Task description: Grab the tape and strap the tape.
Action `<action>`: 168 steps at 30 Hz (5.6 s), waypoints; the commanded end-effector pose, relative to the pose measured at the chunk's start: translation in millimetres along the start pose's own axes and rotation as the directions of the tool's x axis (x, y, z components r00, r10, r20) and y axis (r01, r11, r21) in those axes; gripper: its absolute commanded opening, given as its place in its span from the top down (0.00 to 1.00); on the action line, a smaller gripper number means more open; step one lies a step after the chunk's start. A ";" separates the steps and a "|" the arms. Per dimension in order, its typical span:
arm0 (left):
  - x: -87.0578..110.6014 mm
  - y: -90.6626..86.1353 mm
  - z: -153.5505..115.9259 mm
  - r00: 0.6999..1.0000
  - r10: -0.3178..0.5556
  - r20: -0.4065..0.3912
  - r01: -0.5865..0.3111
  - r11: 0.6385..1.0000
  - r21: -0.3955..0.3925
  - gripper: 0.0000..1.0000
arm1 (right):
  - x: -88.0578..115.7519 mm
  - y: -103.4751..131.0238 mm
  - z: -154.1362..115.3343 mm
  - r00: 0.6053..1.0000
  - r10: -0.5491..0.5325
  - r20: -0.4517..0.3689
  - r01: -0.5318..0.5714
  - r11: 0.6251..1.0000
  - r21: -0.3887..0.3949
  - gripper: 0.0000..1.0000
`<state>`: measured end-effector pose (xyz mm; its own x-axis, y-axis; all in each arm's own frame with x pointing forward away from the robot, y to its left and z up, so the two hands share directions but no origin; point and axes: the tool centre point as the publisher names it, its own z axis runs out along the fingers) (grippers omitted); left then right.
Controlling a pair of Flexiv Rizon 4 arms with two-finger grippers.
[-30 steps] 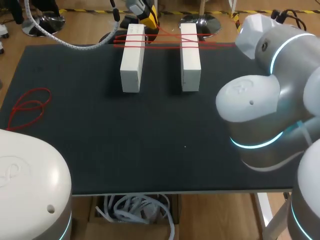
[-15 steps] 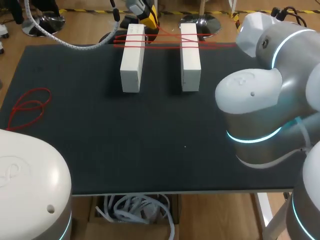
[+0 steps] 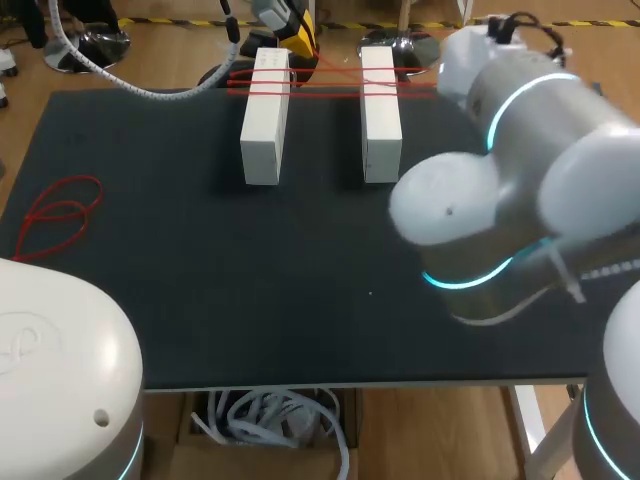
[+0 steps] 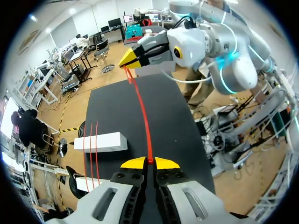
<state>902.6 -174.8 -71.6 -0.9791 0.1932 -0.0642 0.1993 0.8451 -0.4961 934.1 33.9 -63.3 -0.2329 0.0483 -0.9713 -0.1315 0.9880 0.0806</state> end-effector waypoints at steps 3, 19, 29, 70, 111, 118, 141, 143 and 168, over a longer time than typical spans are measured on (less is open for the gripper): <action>0.5 -0.5 -0.8 1.000 -0.002 0.000 0.002 1.000 -0.004 1.00 | 12.7 27.8 0.0 0.988 -0.019 0.153 0.001 0.993 0.120 1.00; 0.5 -0.5 -0.8 1.000 -0.002 0.000 0.002 1.000 -0.004 1.00 | 3.6 58.5 -9.6 0.989 -0.062 0.135 0.018 0.951 0.310 1.00; 0.5 -0.5 -0.8 1.000 -0.002 0.000 0.002 1.000 -0.004 1.00 | -6.9 69.7 -11.2 0.982 -0.127 0.140 0.075 0.942 0.329 1.00; 0.5 -0.5 -0.8 1.000 -0.002 0.000 0.002 1.000 -0.004 1.00 | -12.9 94.9 -27.3 0.972 -0.208 0.109 0.189 0.968 0.164 1.00; 0.5 -0.5 -0.8 1.000 -0.002 0.000 0.002 1.000 -0.004 1.00 | -3.6 118.2 -8.7 0.972 -0.205 0.113 0.185 0.969 0.163 1.00; 0.5 -0.5 -0.8 1.000 -0.002 0.000 0.002 1.000 -0.004 1.00 | -3.2 120.4 -6.1 0.972 -0.207 0.113 0.188 0.969 0.162 1.00; 0.5 -0.5 -0.8 1.000 -0.002 0.000 0.002 1.000 -0.004 1.00 | -3.6 113.5 -7.1 0.972 -0.215 0.100 0.196 0.965 0.172 1.00; 0.5 -0.5 -0.8 1.000 -0.002 0.000 0.002 1.000 -0.004 1.00 | -2.9 115.7 -6.3 0.972 -0.213 0.100 0.195 0.966 0.169 1.00; 0.5 -0.5 -0.8 1.000 -0.002 0.000 0.002 1.000 -0.004 1.00 | 4.1 136.3 -1.8 0.971 -0.221 0.087 0.209 0.970 0.125 1.00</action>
<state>902.7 -174.5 -71.6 -0.9791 0.1930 -0.0640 0.1991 0.8454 -0.4957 914.4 165.3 -58.2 -0.1092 -0.1547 -0.9819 -0.0579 0.9871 -0.1491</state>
